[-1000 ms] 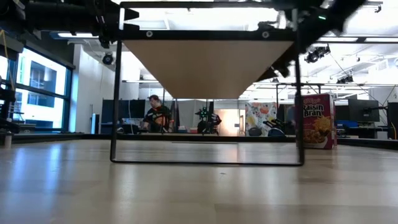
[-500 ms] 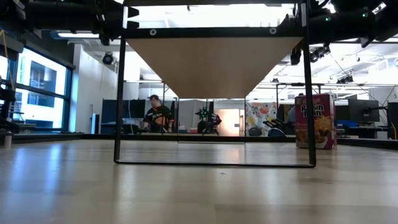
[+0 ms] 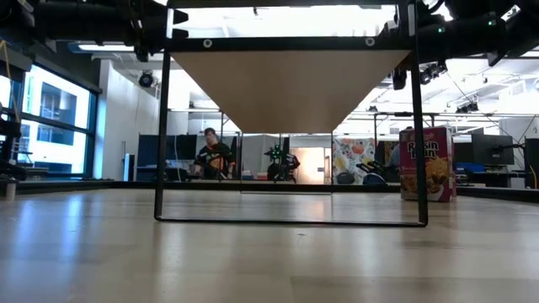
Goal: Stack cereal on shelf
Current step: Put the yellow cereal box on the shelf
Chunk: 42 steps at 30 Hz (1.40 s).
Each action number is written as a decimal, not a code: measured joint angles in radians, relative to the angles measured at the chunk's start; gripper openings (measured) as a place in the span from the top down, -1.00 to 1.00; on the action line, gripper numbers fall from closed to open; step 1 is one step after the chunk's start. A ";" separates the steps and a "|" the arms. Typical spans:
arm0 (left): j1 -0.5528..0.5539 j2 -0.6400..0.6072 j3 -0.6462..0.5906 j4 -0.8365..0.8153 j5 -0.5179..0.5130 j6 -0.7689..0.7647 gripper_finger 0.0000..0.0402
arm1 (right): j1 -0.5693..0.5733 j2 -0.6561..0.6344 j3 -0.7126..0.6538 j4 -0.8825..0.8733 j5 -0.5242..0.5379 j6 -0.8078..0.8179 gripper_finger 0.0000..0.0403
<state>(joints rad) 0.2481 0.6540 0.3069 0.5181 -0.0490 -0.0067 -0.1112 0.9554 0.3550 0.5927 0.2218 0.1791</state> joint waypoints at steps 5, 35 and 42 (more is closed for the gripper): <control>0.000 0.000 0.000 -0.008 0.000 -0.008 -0.20 | 0.000 0.000 0.000 -0.003 0.068 -0.004 0.75; -0.393 0.170 0.604 -1.427 -0.089 -0.655 -0.20 | 0.000 0.000 0.001 -0.036 0.146 -0.005 0.02; -0.646 0.251 0.634 -1.453 -0.163 -0.888 -0.20 | 0.000 0.000 0.001 -0.036 0.146 -0.005 0.02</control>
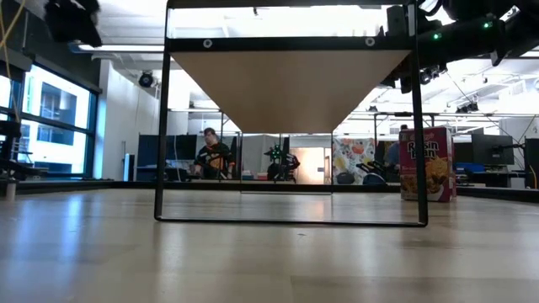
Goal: Stack cereal on shelf
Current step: Put the yellow cereal box on the shelf
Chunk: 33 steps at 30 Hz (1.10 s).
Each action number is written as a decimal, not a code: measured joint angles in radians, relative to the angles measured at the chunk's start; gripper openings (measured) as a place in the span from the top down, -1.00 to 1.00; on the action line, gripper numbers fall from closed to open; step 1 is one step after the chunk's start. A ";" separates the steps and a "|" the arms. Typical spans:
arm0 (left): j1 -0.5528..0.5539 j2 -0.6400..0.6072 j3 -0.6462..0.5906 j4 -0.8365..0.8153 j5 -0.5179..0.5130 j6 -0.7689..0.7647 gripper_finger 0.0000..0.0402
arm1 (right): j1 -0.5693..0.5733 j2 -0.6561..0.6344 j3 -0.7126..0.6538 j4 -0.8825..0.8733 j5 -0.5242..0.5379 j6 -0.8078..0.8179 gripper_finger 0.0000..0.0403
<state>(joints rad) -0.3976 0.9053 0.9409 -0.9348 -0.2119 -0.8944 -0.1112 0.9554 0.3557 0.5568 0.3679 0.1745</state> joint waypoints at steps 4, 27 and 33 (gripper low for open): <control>-0.130 0.054 0.049 -0.036 0.000 -0.159 -0.20 | 0.000 0.000 0.000 0.000 0.000 0.000 0.02; -0.638 0.531 0.322 -0.408 0.230 -1.158 -0.20 | 0.000 0.000 0.000 -0.054 -0.015 0.098 0.02; -0.679 0.558 0.330 -0.409 0.172 -1.268 -0.20 | 0.000 0.000 0.000 -0.058 -0.059 0.117 0.02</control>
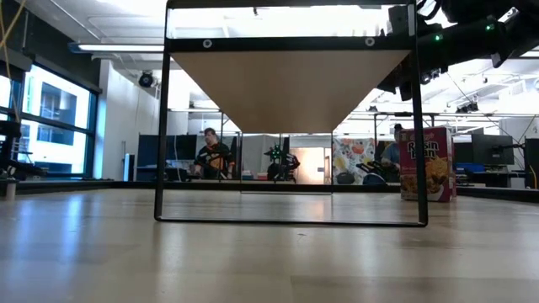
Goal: Stack cereal on shelf
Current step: Put the yellow cereal box on the shelf
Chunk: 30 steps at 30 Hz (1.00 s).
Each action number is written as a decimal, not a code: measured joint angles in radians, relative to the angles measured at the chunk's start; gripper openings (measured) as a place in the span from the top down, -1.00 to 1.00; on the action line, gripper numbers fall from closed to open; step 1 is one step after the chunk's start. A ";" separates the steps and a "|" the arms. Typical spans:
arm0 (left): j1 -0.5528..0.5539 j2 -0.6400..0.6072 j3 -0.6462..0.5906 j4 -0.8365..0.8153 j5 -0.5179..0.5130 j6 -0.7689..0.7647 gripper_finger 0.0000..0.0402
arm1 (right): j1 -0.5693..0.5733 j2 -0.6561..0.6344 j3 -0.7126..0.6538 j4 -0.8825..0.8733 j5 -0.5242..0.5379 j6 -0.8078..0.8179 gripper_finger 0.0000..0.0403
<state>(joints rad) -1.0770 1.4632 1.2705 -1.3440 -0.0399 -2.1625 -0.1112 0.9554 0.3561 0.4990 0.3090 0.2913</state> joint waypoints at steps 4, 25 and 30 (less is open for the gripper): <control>-0.013 0.015 0.000 -0.007 -0.008 -0.031 -0.20 | 0.000 0.000 0.000 -0.010 -0.022 0.000 0.02; -0.012 0.019 0.000 -0.017 -0.027 -0.029 -0.20 | 0.000 0.000 0.000 -0.010 -0.024 0.000 0.02; -0.012 0.019 0.000 -0.017 -0.027 -0.025 -0.20 | 0.000 0.000 0.000 -0.010 -0.024 0.004 0.02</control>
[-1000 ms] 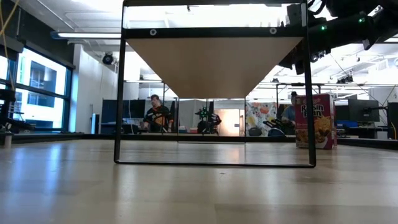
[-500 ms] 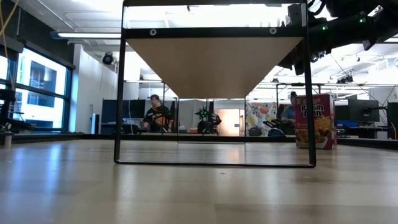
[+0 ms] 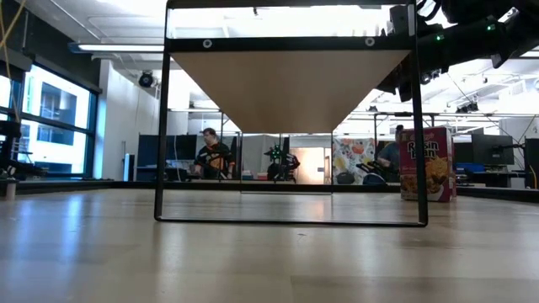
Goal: Stack cereal on shelf
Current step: Put the yellow cereal box on the shelf
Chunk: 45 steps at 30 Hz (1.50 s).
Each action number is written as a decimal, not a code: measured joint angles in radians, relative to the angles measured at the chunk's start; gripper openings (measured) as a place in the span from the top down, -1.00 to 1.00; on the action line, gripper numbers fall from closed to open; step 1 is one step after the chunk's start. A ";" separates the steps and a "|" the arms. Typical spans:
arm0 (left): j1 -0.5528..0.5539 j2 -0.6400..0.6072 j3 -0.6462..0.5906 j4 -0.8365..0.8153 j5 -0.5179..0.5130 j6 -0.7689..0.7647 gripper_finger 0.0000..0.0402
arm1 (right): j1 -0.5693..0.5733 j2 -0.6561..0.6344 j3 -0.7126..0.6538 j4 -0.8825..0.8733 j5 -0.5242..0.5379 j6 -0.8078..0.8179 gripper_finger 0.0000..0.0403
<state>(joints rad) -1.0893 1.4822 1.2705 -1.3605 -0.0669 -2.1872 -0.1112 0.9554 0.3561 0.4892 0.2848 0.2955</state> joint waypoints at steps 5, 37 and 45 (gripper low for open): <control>0.000 0.000 0.000 0.000 0.000 0.010 -0.20 | 0.000 0.000 0.000 0.000 0.000 0.000 0.02; -0.004 0.023 -0.002 0.024 -0.004 -0.062 -0.20 | 0.000 0.000 0.000 -0.040 0.000 0.029 0.02; -0.004 0.062 -0.002 0.023 0.030 -0.055 -0.20 | 0.000 0.000 0.000 -0.045 0.000 0.029 0.02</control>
<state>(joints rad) -1.0935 1.5445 1.2690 -1.3375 -0.0373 -2.2421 -0.1110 0.9554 0.3561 0.4442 0.2848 0.3248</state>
